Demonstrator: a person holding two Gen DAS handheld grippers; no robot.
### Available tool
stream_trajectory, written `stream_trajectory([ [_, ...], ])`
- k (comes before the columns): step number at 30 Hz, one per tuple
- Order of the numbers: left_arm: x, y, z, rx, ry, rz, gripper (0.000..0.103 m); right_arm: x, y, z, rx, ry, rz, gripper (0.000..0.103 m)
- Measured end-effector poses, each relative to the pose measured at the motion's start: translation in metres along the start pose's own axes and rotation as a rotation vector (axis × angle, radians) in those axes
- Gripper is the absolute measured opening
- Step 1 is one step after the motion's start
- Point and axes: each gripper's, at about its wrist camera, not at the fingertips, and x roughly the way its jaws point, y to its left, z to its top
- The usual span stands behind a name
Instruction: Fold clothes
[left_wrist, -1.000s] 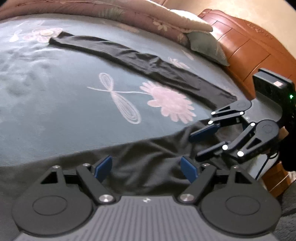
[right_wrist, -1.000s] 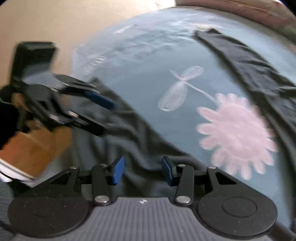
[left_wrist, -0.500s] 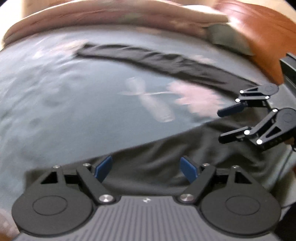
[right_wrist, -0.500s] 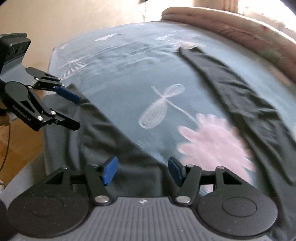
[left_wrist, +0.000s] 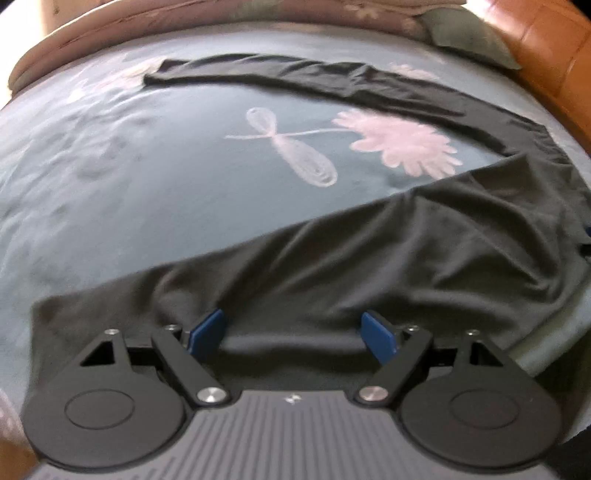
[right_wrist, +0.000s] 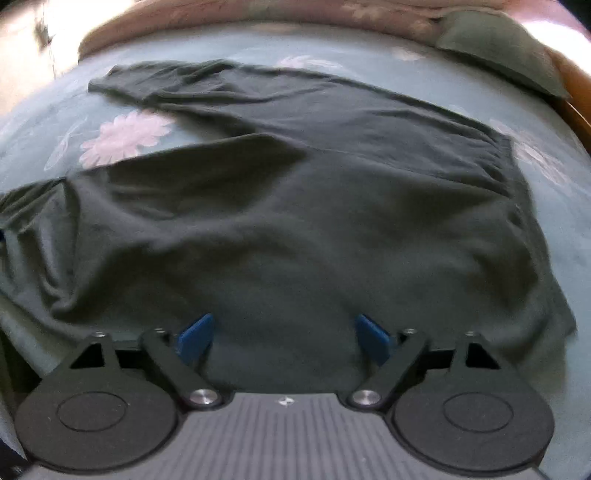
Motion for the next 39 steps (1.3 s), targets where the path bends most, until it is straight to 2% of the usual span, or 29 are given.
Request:
stream_trajectory([
  [3, -0.005, -0.005, 0.008, 0.003, 0.024, 0.043, 0.082, -0.01, -0.017, -0.009, 0.056, -0.011, -0.011, 0.094],
  [5, -0.011, -0.018, 0.019, 0.039, 0.005, 0.055, 0.082, -0.016, -0.027, -0.004, 0.077, -0.045, -0.048, 0.094],
  [10, -0.018, -0.069, 0.052, 0.138, -0.071, -0.004, 0.084, -0.016, -0.048, 0.024, 0.09, -0.127, -0.146, 0.094],
  [14, -0.013, -0.119, 0.065, 0.238, -0.085, -0.047, 0.084, 0.0, -0.067, 0.039, 0.136, -0.1, -0.187, 0.096],
  [17, -0.007, -0.158, 0.069, 0.317, -0.087, -0.069, 0.084, 0.009, -0.077, 0.044, 0.184, -0.093, -0.186, 0.096],
  [22, 0.001, -0.206, 0.066, 0.386, -0.086, -0.102, 0.084, 0.015, -0.084, 0.037, 0.235, -0.103, -0.171, 0.098],
  [25, 0.006, -0.224, 0.063, 0.389, -0.073, -0.126, 0.086, 0.021, -0.085, 0.032, 0.238, -0.089, -0.168, 0.103],
  [30, 0.026, -0.238, 0.056, 0.366, 0.003, -0.147, 0.086, 0.021, -0.084, 0.02, 0.19, -0.111, -0.174, 0.103],
  [36, 0.032, -0.226, 0.056, 0.299, 0.016, -0.127, 0.092, 0.002, -0.1, -0.012, 0.189, -0.151, -0.176, 0.103],
  [39, 0.034, -0.22, 0.057, 0.265, 0.022, -0.117, 0.092, -0.005, -0.1, -0.006, 0.184, -0.157, -0.185, 0.103],
])
